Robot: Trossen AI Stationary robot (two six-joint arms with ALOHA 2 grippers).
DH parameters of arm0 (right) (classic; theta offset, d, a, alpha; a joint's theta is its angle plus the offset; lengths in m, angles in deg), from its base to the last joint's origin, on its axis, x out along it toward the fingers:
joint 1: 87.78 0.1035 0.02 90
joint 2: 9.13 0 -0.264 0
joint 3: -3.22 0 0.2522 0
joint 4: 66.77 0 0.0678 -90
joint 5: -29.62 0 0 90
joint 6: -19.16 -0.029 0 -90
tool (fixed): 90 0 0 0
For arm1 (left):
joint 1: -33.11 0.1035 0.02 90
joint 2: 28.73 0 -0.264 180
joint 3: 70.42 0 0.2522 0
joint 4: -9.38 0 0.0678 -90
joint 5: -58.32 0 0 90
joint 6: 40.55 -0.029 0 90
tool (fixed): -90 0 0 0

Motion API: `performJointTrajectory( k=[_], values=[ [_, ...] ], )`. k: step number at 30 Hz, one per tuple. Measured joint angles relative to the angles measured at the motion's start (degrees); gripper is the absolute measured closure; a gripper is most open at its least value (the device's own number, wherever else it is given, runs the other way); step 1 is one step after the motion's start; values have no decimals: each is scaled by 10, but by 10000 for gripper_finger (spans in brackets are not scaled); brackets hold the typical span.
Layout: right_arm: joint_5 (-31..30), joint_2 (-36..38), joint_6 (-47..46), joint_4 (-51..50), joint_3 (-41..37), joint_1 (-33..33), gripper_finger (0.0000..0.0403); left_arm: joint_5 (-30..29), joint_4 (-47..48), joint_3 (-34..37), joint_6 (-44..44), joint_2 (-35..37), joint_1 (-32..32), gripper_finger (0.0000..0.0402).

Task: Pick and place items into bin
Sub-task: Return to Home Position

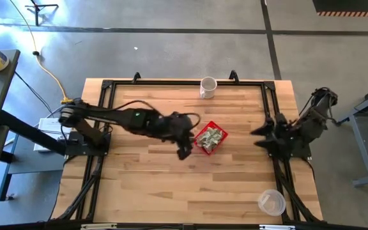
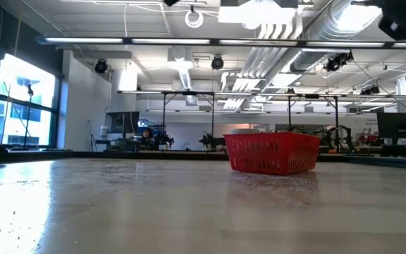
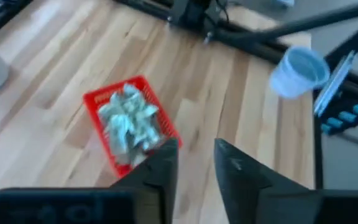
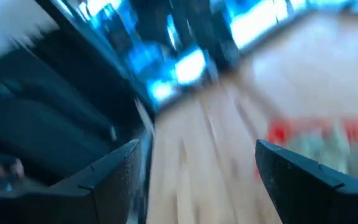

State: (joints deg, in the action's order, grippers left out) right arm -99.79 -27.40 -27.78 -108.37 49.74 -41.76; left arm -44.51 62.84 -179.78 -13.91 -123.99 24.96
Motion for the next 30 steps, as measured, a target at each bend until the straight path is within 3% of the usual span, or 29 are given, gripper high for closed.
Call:
performJointTrajectory(
  k=[2, 4, 9, 13, 17, 22, 25, 30],
  values=[
    [2, 7, 77, 94, -21, -1, 100, -10, -28, 38, -13, 20, -3, 249],
    [34, 8, 110, 183, -62, -6, 100, 5, -123, 117, -22, 47, 9, 234],
    [97, -1, 150, 428, -181, -36, 100, 191, -513, 376, -8, 101, 35, 210],
    [100, 10, 172, 501, -226, -83, 100, 228, -636, 507, 15, 179, 80, 200],
    [126, 48, 179, 483, -247, -142, 100, 231, -615, 597, 17, 298, 137, 196],
    [160, 128, 182, 418, -255, -209, 100, 241, -519, 676, 19, 462, 187, 195],
    [180, 178, 213, 391, -255, -241, 100, 240, -442, 696, 19, 551, 198, 195],
    [189, 179, 236, 346, -251, -283, 100, 206, -301, 696, 1, 679, 202, 195]
  ],
)
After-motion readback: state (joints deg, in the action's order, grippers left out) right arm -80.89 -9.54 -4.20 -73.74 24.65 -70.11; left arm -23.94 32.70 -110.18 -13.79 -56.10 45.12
